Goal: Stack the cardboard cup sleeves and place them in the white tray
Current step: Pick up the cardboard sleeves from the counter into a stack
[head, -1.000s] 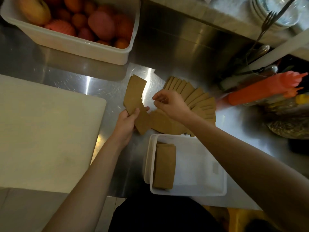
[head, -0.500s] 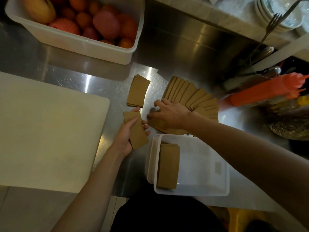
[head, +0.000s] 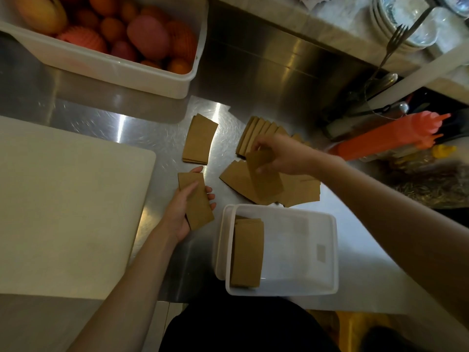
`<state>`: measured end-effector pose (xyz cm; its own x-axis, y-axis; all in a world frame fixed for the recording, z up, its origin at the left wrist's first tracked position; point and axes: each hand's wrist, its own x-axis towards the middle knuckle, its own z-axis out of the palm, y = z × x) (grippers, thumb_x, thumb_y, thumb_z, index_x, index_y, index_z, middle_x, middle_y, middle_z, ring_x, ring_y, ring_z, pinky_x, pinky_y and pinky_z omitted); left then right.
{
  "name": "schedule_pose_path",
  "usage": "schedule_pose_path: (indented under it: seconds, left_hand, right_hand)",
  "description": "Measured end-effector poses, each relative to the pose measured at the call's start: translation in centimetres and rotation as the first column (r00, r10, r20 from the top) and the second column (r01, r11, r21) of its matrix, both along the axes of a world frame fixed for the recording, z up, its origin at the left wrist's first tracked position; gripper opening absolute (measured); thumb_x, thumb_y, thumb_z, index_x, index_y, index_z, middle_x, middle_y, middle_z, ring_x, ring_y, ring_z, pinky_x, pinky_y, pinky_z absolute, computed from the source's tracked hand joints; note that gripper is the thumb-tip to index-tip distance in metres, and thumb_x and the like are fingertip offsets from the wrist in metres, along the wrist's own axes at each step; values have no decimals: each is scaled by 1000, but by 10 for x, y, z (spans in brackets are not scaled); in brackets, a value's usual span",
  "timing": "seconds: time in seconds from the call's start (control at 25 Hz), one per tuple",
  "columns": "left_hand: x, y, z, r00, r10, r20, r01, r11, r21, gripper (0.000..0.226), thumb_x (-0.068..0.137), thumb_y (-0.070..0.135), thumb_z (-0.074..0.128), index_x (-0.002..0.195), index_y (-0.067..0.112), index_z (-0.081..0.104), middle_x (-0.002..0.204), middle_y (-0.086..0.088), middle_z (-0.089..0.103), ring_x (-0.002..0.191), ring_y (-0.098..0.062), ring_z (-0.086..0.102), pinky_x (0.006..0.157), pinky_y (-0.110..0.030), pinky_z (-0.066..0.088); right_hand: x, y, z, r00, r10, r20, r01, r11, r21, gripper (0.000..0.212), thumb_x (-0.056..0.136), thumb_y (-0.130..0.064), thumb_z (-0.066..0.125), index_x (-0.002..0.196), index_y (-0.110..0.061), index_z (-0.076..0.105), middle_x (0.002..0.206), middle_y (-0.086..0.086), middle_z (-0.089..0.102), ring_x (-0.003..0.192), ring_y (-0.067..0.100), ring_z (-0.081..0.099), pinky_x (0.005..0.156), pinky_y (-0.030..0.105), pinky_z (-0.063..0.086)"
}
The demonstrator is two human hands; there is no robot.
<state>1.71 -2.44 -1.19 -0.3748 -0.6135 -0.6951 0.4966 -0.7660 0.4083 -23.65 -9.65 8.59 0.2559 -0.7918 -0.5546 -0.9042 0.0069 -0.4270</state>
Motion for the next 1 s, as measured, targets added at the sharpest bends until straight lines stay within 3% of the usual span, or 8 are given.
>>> schedule_pose_path:
  seconds: [0.16, 0.4, 0.64, 0.76, 0.84, 1.0]
  left_hand:
    - [-2, 1, -1, 1000, 20, -20, -20, 1000, -4, 31, 93, 27, 60, 123, 34, 66, 88, -8, 69, 79, -20, 68, 70, -38, 58]
    - [-3, 1, 0, 1000, 16, -16, -16, 1000, -6, 34, 94, 26, 59, 127, 33, 63, 90, -10, 68, 81, -21, 67, 72, -39, 57]
    - [-4, 0, 2, 999, -16, 35, 16, 1000, -16, 38, 97, 25, 55, 134, 32, 57, 93, -10, 67, 84, -21, 66, 75, -40, 55]
    - [-2, 0, 2, 999, -22, 30, 22, 1000, -14, 38, 95, 25, 57, 132, 33, 58, 93, -10, 66, 85, -22, 66, 78, -41, 55]
    - [0, 0, 0, 999, -22, 36, 23, 1000, -16, 35, 95, 25, 57, 129, 34, 60, 94, -11, 66, 86, -23, 65, 78, -42, 55]
    - [-3, 0, -1, 999, -27, 28, 27, 999, -18, 35, 88, 27, 63, 123, 35, 65, 94, -11, 67, 87, -23, 66, 76, -41, 56]
  right_hand:
    - [-16, -3, 4, 986, 27, -165, -22, 999, 33, 46, 80, -28, 75, 119, -34, 49, 114, -5, 52, 102, 18, 51, 76, 24, 41]
    - [26, -6, -34, 941, 254, -223, -238, 967, 94, 79, 79, -14, 75, 146, -22, 34, 137, 7, 51, 120, 27, 52, 90, 35, 46]
    - [42, -2, -51, 809, 418, -414, -479, 876, -52, 59, 84, -14, 68, 138, -21, 45, 123, 8, 55, 96, 21, 55, 68, 26, 46]
    - [39, 5, -50, 800, 409, -439, -509, 850, -136, 62, 79, -17, 74, 133, -19, 43, 121, 9, 49, 94, 19, 49, 65, 26, 50]
    - [33, 9, -46, 850, 378, -366, -460, 872, -167, 57, 78, -19, 75, 127, -19, 45, 116, 6, 52, 95, 18, 49, 66, 27, 51]
    - [7, 16, -27, 997, 51, -54, -52, 998, -20, 42, 85, -21, 68, 120, -25, 46, 103, -3, 55, 93, 18, 55, 66, 20, 40]
